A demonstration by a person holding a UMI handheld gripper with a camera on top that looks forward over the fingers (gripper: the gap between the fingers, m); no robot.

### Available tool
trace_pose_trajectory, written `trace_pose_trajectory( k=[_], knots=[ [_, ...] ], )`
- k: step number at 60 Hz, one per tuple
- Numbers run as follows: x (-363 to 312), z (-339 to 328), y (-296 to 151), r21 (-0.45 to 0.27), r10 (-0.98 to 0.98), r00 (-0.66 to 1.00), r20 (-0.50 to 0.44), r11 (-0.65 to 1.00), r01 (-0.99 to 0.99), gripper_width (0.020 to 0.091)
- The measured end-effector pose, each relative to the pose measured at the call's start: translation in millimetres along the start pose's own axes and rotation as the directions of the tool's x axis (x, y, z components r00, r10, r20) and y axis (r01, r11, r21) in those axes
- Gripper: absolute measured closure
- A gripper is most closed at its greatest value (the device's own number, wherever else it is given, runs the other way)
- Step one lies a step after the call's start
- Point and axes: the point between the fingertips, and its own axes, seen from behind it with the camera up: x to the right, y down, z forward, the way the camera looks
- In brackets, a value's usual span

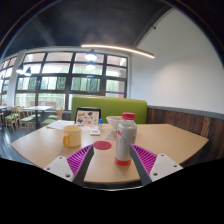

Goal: Pour water

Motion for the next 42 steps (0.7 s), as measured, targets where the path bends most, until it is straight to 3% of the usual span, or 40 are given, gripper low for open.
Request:
trace_pose_trajectory(
  k=[10,19,22,24,30,42],
  knots=[
    [48,65,2,-0.013,0.031,0.997,-0.077,0.999,-0.032,0.0291],
    [53,117,-1,0.001,0.065,0.996,-0.061,0.998,-0.065,0.0295],
    [51,127,1,-0.012,0.052,0.997,-0.054,0.999,-0.053,0.0604],
    [54,131,0,-0.008,0.054,0.996,-0.074,0.998,-0.055,0.0608],
    [49,140,-2,0.010,-0.015,0.995,-0.094,1.000,0.016,0.0715],
    [31,151,-9,-0.065,-0.235,0.965,-0.112,0.971,0.229,0.0740]
  ],
)
